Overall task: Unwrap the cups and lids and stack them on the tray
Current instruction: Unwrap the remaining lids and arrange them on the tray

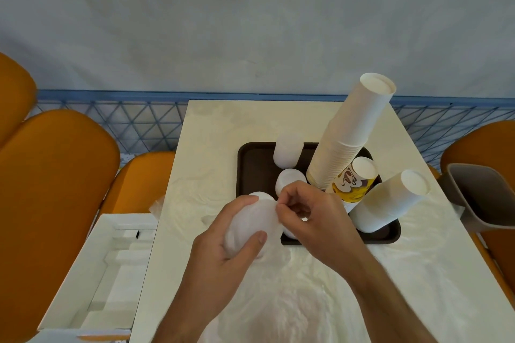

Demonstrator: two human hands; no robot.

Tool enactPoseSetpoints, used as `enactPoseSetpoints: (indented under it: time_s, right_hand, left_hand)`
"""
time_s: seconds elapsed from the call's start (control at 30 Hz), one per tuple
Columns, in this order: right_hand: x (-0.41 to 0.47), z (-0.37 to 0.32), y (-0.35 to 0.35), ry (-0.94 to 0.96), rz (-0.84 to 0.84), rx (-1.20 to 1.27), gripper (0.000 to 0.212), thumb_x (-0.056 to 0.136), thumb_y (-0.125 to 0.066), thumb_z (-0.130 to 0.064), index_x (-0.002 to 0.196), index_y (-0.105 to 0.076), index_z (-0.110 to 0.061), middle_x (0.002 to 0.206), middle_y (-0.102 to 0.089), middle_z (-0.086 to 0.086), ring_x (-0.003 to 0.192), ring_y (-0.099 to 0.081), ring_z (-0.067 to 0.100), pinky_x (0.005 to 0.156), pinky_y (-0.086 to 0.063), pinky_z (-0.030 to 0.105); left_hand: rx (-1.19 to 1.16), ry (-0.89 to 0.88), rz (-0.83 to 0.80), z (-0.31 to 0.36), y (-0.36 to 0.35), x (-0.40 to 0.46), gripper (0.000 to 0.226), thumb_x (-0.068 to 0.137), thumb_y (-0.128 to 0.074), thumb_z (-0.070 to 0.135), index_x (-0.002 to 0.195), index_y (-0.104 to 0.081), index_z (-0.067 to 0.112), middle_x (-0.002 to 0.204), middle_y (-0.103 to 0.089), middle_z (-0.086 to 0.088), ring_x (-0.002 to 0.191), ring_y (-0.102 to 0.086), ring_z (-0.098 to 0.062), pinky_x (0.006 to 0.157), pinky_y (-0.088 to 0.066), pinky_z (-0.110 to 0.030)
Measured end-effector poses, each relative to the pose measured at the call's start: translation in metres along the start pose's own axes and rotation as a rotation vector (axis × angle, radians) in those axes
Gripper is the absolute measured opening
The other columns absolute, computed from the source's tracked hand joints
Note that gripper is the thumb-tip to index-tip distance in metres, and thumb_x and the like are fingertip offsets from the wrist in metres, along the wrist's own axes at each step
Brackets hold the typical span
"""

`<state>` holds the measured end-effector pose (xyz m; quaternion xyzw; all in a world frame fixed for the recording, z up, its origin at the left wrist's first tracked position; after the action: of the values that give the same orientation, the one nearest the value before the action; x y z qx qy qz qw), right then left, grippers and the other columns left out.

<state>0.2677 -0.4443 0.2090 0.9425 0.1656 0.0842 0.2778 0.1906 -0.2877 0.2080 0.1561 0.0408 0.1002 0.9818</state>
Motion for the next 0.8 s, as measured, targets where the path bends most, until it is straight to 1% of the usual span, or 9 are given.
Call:
enactPoseSetpoints:
  time_s: [0.13,0.27,0.33,0.47,0.5,0.6,0.67,0.73,0.8]
  right_hand:
    - [0.000,0.007,-0.003,-0.084,-0.083,0.250,0.014,0.094,-0.068,-0.011,0.099,-0.066,-0.024,0.088,-0.069,-0.008,0.082,-0.069,0.018,0.077,-0.062,0.034]
    - [-0.001,0.013,-0.011,-0.179,-0.251,0.378,0.025,0.088,-0.076,-0.026,0.111,-0.069,-0.022,0.105,-0.072,-0.006,0.096,-0.072,0.020,0.083,-0.062,0.037]
    - [0.000,0.020,-0.012,-0.230,-0.222,0.468,0.022,0.088,-0.074,-0.023,0.109,-0.070,-0.015,0.104,-0.073,0.001,0.096,-0.073,0.021,0.084,-0.061,0.037]
    - [0.011,0.042,-0.005,-0.327,-0.040,0.738,0.023,0.093,-0.064,-0.022,0.107,-0.066,-0.003,0.097,-0.073,0.010,0.089,-0.072,0.024,0.081,-0.062,0.037]
    - [0.018,0.050,-0.002,-0.320,0.012,0.683,0.019,0.097,-0.061,-0.020,0.107,-0.067,-0.006,0.098,-0.074,0.008,0.091,-0.073,0.024,0.082,-0.062,0.037]
    - [0.046,0.077,0.006,-0.210,0.121,0.162,0.018,0.105,-0.051,-0.022,0.109,-0.069,-0.020,0.091,-0.071,0.006,0.086,-0.069,0.019,0.075,-0.058,0.030]
    - [0.064,0.090,0.003,-0.134,0.125,-0.094,0.025,0.107,-0.047,-0.021,0.120,-0.069,-0.020,0.088,-0.069,0.003,0.073,-0.060,0.009,0.062,-0.045,0.013]
    - [0.078,0.103,-0.002,-0.069,0.137,-0.286,0.030,0.107,-0.047,-0.017,0.130,-0.066,-0.015,0.111,-0.071,0.001,0.092,-0.061,0.006,0.070,-0.037,0.004]
    - [0.088,0.116,-0.007,-0.016,0.130,-0.402,0.031,0.106,-0.048,-0.012,0.131,-0.066,-0.010,0.126,-0.067,0.006,0.112,-0.061,0.018,0.086,-0.038,0.011]
  left_hand:
    - [0.007,-0.001,0.011,-0.001,0.002,0.000,0.044,0.074,-0.061,0.055,0.116,-0.049,0.055,0.109,-0.045,0.054,0.107,-0.044,0.024,0.069,-0.040,0.005]
    - [-0.020,0.011,0.010,-0.003,0.001,-0.001,0.049,0.071,-0.064,0.057,0.118,-0.051,0.052,0.112,-0.046,0.048,0.107,-0.045,0.021,0.068,-0.045,0.000]
    - [-0.047,0.012,0.019,-0.003,0.004,-0.001,0.046,0.072,-0.066,0.051,0.115,-0.051,0.053,0.108,-0.048,0.049,0.106,-0.047,0.020,0.064,-0.045,0.000]
    - [-0.095,0.015,0.045,-0.010,0.013,-0.001,0.038,0.084,-0.068,0.032,0.110,-0.057,0.057,0.108,-0.052,0.046,0.108,-0.050,0.016,0.062,-0.046,-0.001]
    - [-0.082,0.012,0.049,-0.013,0.015,-0.002,0.040,0.086,-0.069,0.031,0.110,-0.056,0.060,0.109,-0.052,0.046,0.109,-0.049,0.016,0.063,-0.046,-0.001]
    - [-0.112,0.025,0.053,-0.019,0.016,-0.002,0.042,0.086,-0.069,0.031,0.114,-0.055,0.059,0.113,-0.051,0.044,0.107,-0.050,0.016,0.065,-0.051,-0.007]
    - [-0.136,0.036,0.048,-0.021,0.015,-0.002,0.043,0.083,-0.069,0.036,0.115,-0.056,0.062,0.117,-0.051,0.042,0.109,-0.051,0.012,0.068,-0.057,-0.017]
    - [-0.141,0.036,0.051,-0.022,0.016,-0.003,0.047,0.081,-0.068,0.040,0.110,-0.052,0.073,0.118,-0.052,0.043,0.110,-0.052,0.012,0.068,-0.058,-0.018]
    - [-0.144,0.038,0.054,-0.023,0.018,-0.003,0.048,0.080,-0.068,0.041,0.107,-0.049,0.077,0.117,-0.052,0.043,0.108,-0.052,0.013,0.067,-0.057,-0.017]
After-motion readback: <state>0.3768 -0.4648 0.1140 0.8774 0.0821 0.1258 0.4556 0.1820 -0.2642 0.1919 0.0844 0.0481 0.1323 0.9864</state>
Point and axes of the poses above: each hand's wrist, its own x-axis towards the middle knuckle, its own y-axis out of the back of the hand, z = x × y, the point moved 5 cm from there along x, towards the middle knuckle
